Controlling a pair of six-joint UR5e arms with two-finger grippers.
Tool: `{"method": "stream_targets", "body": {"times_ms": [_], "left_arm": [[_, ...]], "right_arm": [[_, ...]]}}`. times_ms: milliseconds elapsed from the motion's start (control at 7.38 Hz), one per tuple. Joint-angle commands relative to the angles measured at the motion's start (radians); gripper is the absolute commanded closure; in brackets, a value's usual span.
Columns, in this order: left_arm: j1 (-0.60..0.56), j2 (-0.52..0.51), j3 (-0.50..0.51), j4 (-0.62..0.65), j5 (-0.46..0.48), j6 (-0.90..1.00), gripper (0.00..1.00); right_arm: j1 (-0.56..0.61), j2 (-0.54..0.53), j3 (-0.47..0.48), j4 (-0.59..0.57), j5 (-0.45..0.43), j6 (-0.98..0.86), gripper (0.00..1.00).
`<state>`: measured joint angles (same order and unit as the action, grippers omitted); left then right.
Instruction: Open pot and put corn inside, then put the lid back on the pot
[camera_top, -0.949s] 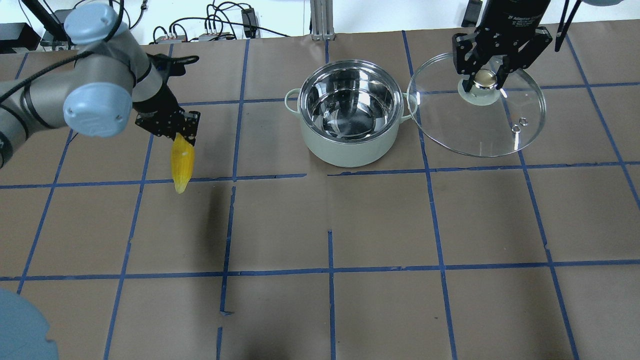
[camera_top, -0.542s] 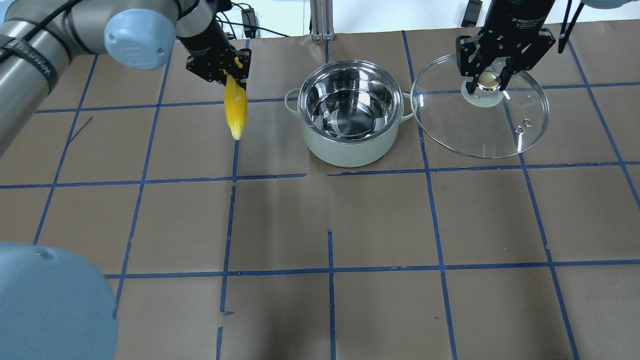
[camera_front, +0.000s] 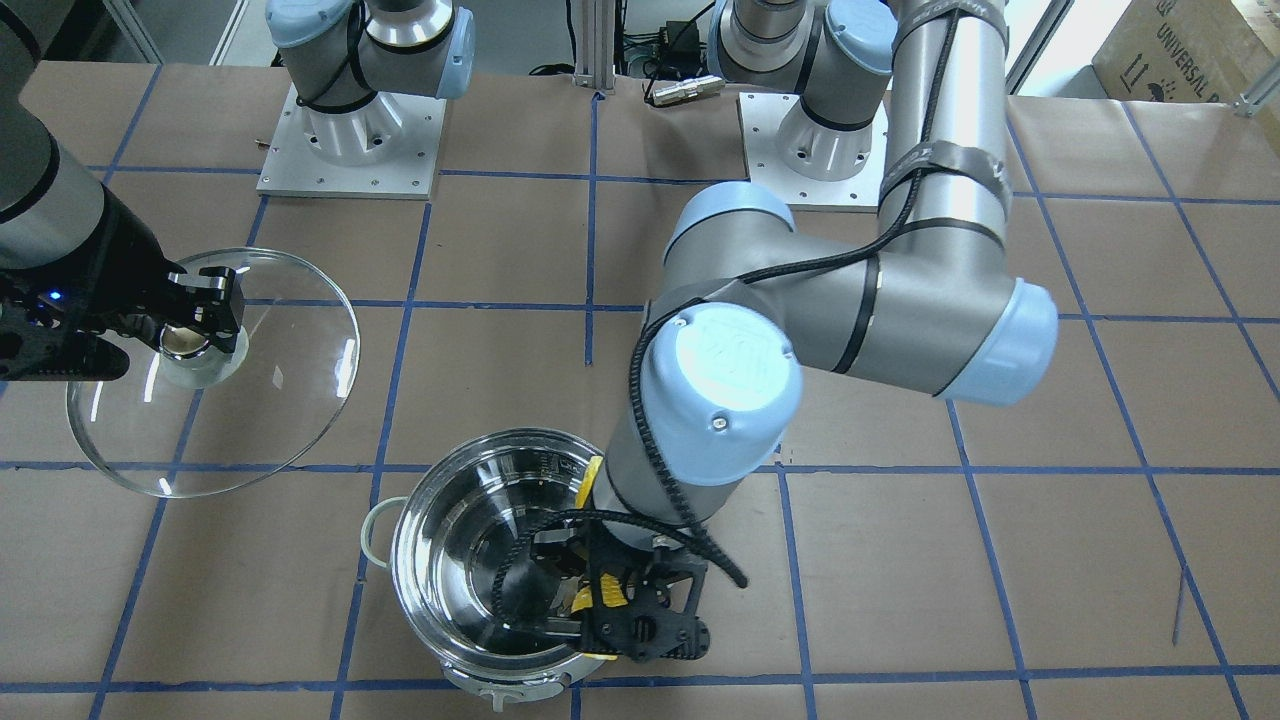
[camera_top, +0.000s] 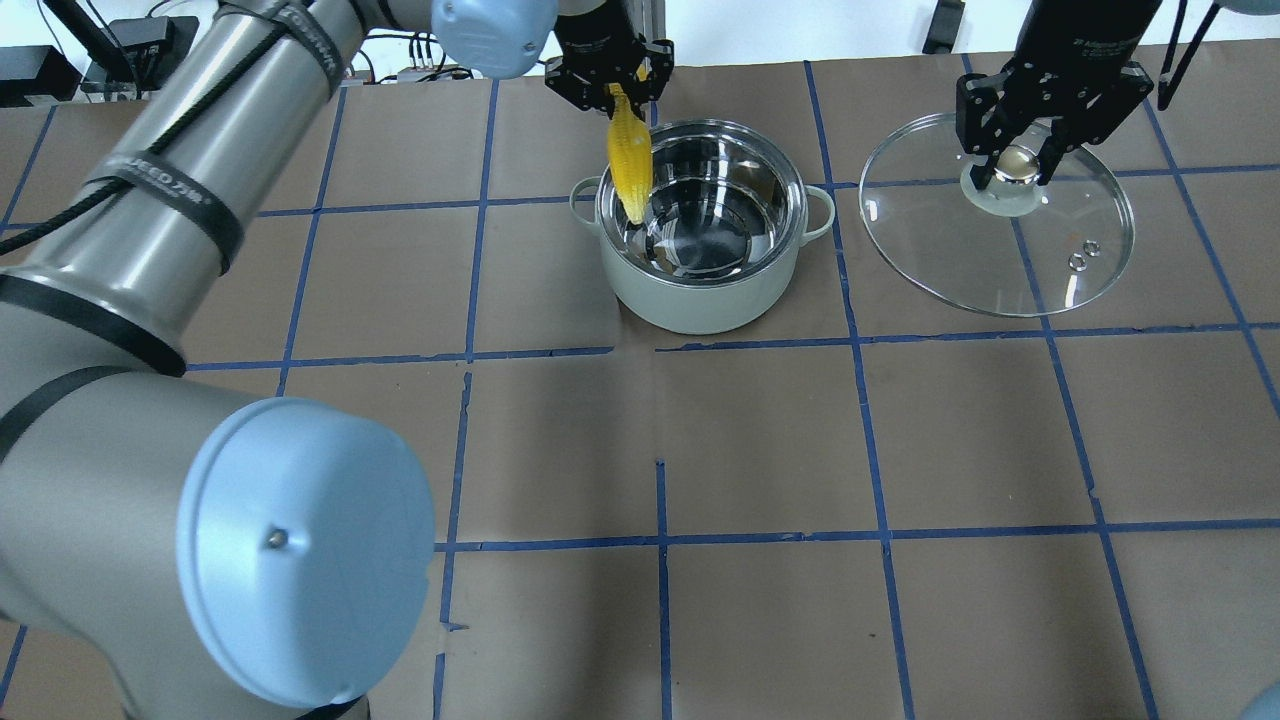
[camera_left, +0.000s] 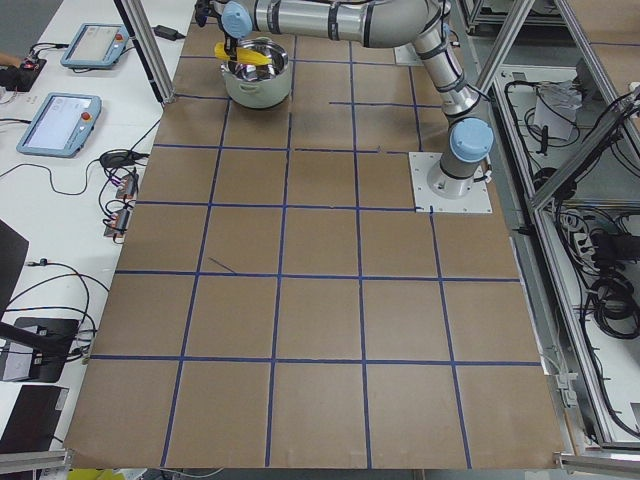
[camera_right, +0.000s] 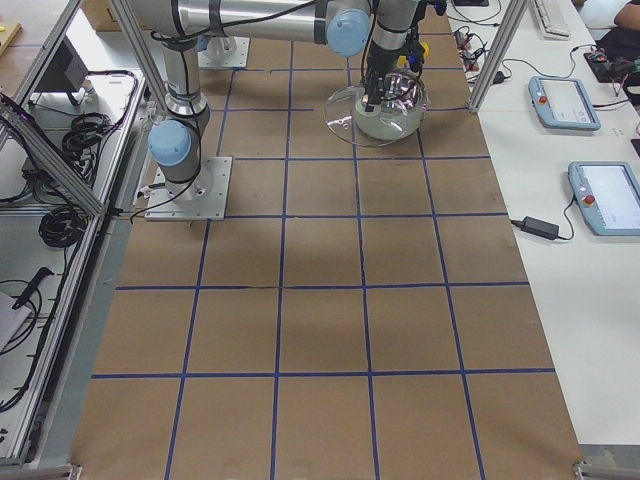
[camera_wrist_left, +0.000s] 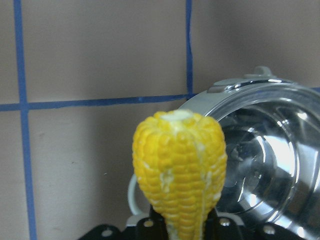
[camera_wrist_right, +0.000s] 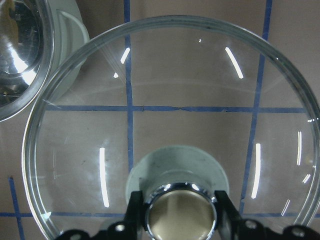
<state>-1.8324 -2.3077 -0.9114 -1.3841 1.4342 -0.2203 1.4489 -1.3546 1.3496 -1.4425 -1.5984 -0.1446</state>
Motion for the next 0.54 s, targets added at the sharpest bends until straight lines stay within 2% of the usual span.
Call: {"method": "stream_targets", "body": {"times_ms": [0,136,271,407], "left_arm": [[-0.051,-0.07,0.028,-0.015,0.008,-0.043,0.86],[-0.06,-0.071,0.02,-0.018,0.008,-0.047,0.78],[-0.067,-0.076,0.008,-0.018,0.009,-0.047,0.5],[-0.067,-0.07,-0.019,-0.019,0.02,-0.047,0.01]], "right_arm": [[-0.005,0.0,0.0,-0.001,-0.003,-0.006,0.71],[-0.005,0.0,0.0,-0.001,-0.002,-0.007,0.71],[0.001,-0.001,0.0,0.001,0.001,-0.004,0.71],[0.001,-0.001,-0.001,0.002,0.003,-0.004,0.71]]}}
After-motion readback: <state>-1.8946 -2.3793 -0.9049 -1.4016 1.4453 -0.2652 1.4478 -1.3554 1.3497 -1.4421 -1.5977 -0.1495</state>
